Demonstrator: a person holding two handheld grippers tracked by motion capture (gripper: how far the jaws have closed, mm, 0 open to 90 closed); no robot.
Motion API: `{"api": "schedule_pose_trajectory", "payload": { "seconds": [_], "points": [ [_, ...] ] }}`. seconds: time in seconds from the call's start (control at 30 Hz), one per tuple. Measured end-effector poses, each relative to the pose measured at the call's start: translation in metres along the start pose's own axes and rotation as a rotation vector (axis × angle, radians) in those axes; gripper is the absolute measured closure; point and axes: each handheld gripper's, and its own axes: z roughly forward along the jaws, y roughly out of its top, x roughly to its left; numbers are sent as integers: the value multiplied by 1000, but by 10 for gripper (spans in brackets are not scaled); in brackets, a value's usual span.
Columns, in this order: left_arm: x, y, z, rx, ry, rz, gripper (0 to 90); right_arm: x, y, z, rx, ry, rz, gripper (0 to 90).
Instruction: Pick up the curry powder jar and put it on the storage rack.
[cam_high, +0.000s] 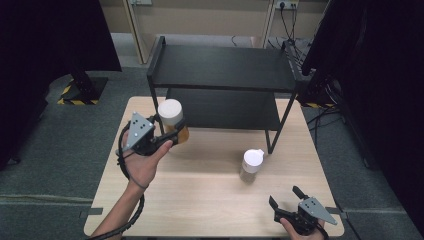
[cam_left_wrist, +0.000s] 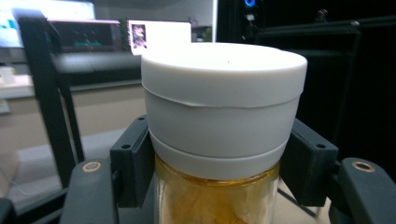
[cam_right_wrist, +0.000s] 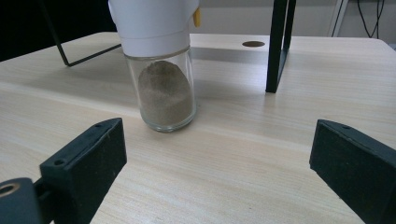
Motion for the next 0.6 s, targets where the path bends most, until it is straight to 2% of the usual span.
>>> {"api": "schedule_pose_trajectory", "payload": {
  "seconds": [0.07,0.23,0.6],
  "points": [
    [-1,9,2,-10,18,7,346,0,0,0,0,0,2,41],
    [0,25,7,-24,33,9,346,0,0,0,-2,1,6,41],
    [4,39,12,-29,43,-18,346,0,0,0,-2,-1,9,41]
  ]
}}
